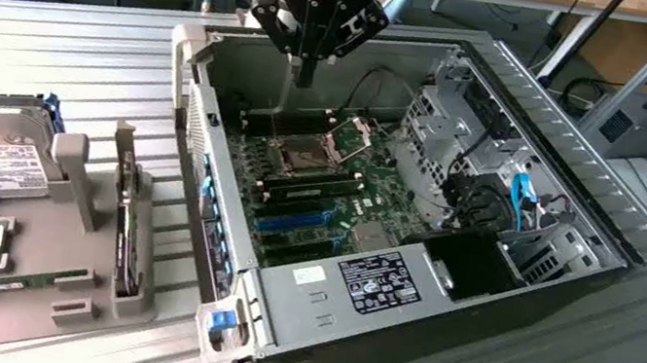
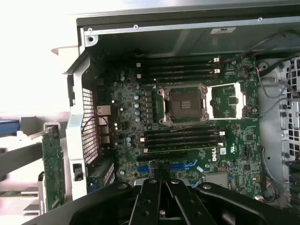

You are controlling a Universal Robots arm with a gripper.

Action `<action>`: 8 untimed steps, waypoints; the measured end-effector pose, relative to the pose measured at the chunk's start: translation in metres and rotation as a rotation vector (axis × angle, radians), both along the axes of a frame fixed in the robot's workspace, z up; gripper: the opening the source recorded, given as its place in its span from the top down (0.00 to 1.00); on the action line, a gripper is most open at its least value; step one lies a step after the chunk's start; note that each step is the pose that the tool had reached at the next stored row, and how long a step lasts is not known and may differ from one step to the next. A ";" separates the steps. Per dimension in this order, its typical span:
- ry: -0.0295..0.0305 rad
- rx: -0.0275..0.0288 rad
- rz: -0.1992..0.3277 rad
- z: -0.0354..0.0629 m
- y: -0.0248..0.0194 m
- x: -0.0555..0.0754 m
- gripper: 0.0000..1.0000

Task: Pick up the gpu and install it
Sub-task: 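Reach for the gpu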

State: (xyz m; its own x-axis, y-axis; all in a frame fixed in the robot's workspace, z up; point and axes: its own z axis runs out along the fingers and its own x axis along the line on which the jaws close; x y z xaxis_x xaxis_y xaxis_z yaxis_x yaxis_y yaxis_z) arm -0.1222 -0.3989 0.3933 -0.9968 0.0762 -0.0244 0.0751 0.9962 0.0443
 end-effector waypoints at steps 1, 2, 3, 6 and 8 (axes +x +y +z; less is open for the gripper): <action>0.0000 0.0000 0.000 0.0000 0.0000 -0.001 0.89; 0.0000 0.0000 0.000 0.0000 0.0000 -0.001 0.89; -0.0001 0.0000 0.000 0.0000 0.0000 -0.002 0.89; 0.0000 0.0000 0.000 0.0000 0.0000 -0.002 0.89; 0.0000 0.0000 0.000 0.0000 0.0000 -0.003 0.89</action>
